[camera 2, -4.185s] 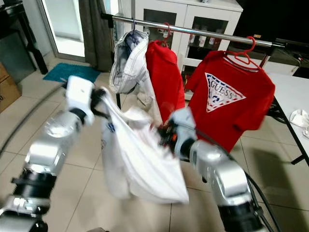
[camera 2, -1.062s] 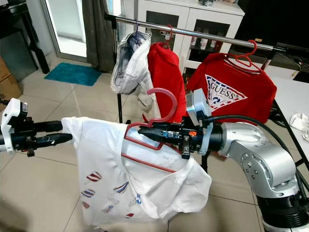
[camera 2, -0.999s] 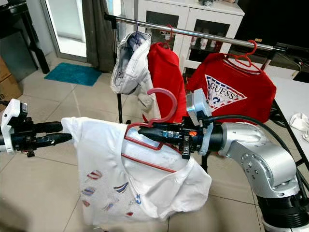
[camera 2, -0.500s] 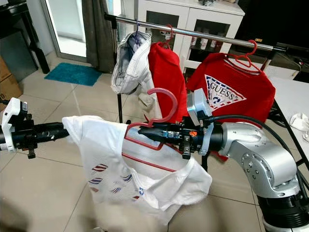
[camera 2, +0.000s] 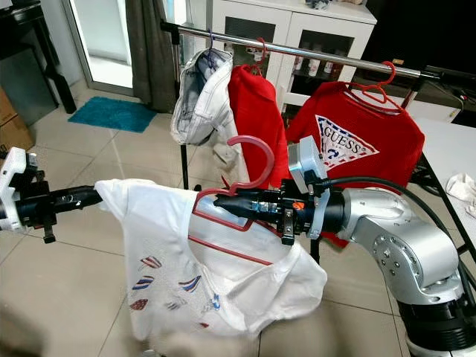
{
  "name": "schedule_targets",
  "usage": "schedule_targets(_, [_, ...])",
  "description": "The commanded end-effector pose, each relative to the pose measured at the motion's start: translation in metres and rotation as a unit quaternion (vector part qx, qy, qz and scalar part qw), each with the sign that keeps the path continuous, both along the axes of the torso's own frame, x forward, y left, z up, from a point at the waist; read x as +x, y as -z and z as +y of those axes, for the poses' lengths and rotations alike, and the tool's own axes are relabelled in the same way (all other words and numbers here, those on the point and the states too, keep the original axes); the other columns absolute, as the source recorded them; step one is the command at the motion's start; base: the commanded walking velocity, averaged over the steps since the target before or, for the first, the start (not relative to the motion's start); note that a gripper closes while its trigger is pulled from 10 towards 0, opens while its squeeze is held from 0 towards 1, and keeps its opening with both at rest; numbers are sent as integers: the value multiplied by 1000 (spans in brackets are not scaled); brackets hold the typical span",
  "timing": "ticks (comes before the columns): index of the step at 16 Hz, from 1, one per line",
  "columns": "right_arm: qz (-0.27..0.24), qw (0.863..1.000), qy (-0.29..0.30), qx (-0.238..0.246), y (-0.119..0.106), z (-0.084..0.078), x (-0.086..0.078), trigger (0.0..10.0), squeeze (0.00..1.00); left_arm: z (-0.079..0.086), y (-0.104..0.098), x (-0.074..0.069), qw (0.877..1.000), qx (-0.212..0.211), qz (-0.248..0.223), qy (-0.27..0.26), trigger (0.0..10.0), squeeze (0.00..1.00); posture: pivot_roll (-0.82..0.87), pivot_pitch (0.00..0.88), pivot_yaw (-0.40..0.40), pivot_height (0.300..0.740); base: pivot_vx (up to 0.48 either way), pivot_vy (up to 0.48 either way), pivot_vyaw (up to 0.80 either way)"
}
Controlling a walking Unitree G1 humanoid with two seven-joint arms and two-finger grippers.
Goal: Hang hanger
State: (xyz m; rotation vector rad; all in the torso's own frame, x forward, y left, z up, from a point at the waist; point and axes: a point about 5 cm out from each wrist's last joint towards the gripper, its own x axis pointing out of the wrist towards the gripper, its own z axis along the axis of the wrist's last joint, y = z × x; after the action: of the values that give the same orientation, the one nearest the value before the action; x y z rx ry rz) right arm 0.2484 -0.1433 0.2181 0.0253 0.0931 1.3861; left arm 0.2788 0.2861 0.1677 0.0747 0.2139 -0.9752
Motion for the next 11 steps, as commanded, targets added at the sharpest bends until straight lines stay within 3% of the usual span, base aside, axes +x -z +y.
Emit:
schedule_targets(1, [-17, 1000, 8, -1, -6, -3, 1, 10000, 0, 4, -11, -4, 999, -29, -27, -20, 0, 0, -120, 0, -31, 740, 0, 0, 0])
schedule_targets(5, [-14, 1000, 13, -1, -4, -4, 2, 10000, 0, 15, -5, -18, 997, -38, -26, -59, 0, 0, -116, 0, -32, 740, 0, 0, 0])
schedule_targets(9, [-13, 1000, 12, -1, -2, -3, 2, 10000, 0, 30, -5, -19, 984, -45, -67, -157, 0, 0, -111, 0, -36, 740, 0, 0, 0])
schedule_targets(11, [-12, 1000, 11, -1, -2, -3, 2, 10000, 0, 33, -2, -19, 981, -42, -67, -178, 0, 0, -112, 0, -36, 740, 0, 0, 0])
